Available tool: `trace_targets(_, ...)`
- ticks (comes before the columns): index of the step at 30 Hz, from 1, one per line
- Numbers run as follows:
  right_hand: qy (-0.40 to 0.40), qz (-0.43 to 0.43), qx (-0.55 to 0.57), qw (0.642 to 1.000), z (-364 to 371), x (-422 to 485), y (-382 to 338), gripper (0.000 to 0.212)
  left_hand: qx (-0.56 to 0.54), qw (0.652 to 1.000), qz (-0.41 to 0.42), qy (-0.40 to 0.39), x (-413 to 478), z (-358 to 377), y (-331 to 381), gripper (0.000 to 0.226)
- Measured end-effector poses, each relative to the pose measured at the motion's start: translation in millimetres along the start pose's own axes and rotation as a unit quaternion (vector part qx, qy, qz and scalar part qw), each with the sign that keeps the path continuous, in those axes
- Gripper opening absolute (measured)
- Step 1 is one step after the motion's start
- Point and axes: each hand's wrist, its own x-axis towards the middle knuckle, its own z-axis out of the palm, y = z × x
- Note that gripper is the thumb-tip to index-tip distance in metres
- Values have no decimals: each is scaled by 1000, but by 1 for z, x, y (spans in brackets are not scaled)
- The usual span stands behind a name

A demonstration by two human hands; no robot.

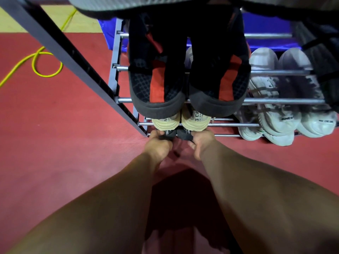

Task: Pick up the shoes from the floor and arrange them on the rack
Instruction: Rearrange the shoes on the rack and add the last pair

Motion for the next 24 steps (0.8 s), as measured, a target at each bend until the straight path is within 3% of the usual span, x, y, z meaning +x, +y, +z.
trace_targets(4, -1, 11, -44, 999, 3, 2, 5, 29, -18, 1000, -2, 8, 6, 0, 5, 68)
trace_targets(7, -1, 16, -51, 999, 1, 3, 5, 32, 6, 1000, -16, -23, -4, 1, 16, 46)
trace_targets(9, 6, 18, -52, 998, 0, 6, 6, 34, 42, 998, -10, -42, -9, 3, 17, 44)
trace_targets(13, 10, 12, -67, 998, -2, 10, 11, 33, 77, 995, 0, -60, -14, 5, 16, 71)
trace_targets(19, 18, 13, -50, 999, -4, 9, 14, 30, 95, 994, 3, -57, -19, 4, 12, 89)
trace_targets(24, 15, 10, -34, 999, -5, 6, 18, 34, 69, 996, -3, -59, -22, 1, 15, 69)
